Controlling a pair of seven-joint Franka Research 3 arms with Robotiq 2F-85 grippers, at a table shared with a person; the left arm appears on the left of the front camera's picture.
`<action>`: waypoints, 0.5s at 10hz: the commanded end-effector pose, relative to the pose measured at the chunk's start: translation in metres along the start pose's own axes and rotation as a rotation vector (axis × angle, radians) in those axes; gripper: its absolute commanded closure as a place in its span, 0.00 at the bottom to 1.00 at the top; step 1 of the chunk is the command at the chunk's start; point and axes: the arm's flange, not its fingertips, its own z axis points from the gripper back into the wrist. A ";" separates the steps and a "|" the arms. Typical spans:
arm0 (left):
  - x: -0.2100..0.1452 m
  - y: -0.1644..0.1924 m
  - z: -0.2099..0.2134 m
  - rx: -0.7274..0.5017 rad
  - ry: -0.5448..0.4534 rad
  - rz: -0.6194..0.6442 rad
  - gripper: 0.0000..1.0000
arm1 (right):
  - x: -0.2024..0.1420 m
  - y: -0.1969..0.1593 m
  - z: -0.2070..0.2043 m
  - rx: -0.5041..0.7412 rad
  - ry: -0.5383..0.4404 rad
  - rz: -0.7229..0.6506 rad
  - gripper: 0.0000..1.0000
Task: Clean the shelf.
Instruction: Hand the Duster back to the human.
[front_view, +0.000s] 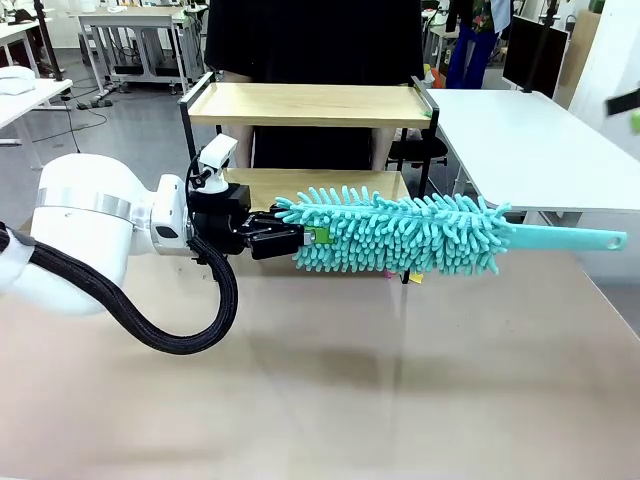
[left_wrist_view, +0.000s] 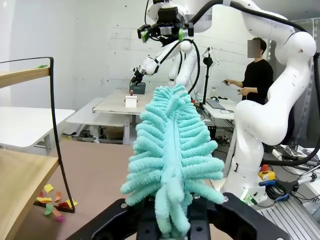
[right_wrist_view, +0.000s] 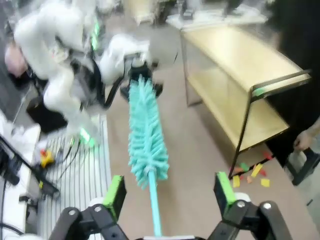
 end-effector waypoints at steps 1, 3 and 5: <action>0.003 0.000 0.000 0.006 -0.015 -0.001 1.00 | -0.010 -0.004 0.023 -0.084 -0.189 -0.095 0.00; 0.003 0.000 0.000 0.006 -0.015 -0.001 1.00 | -0.026 -0.012 0.047 -0.113 -0.271 -0.158 0.00; 0.003 0.000 0.000 0.006 -0.015 -0.001 1.00 | -0.039 -0.017 0.059 -0.097 -0.278 -0.166 0.00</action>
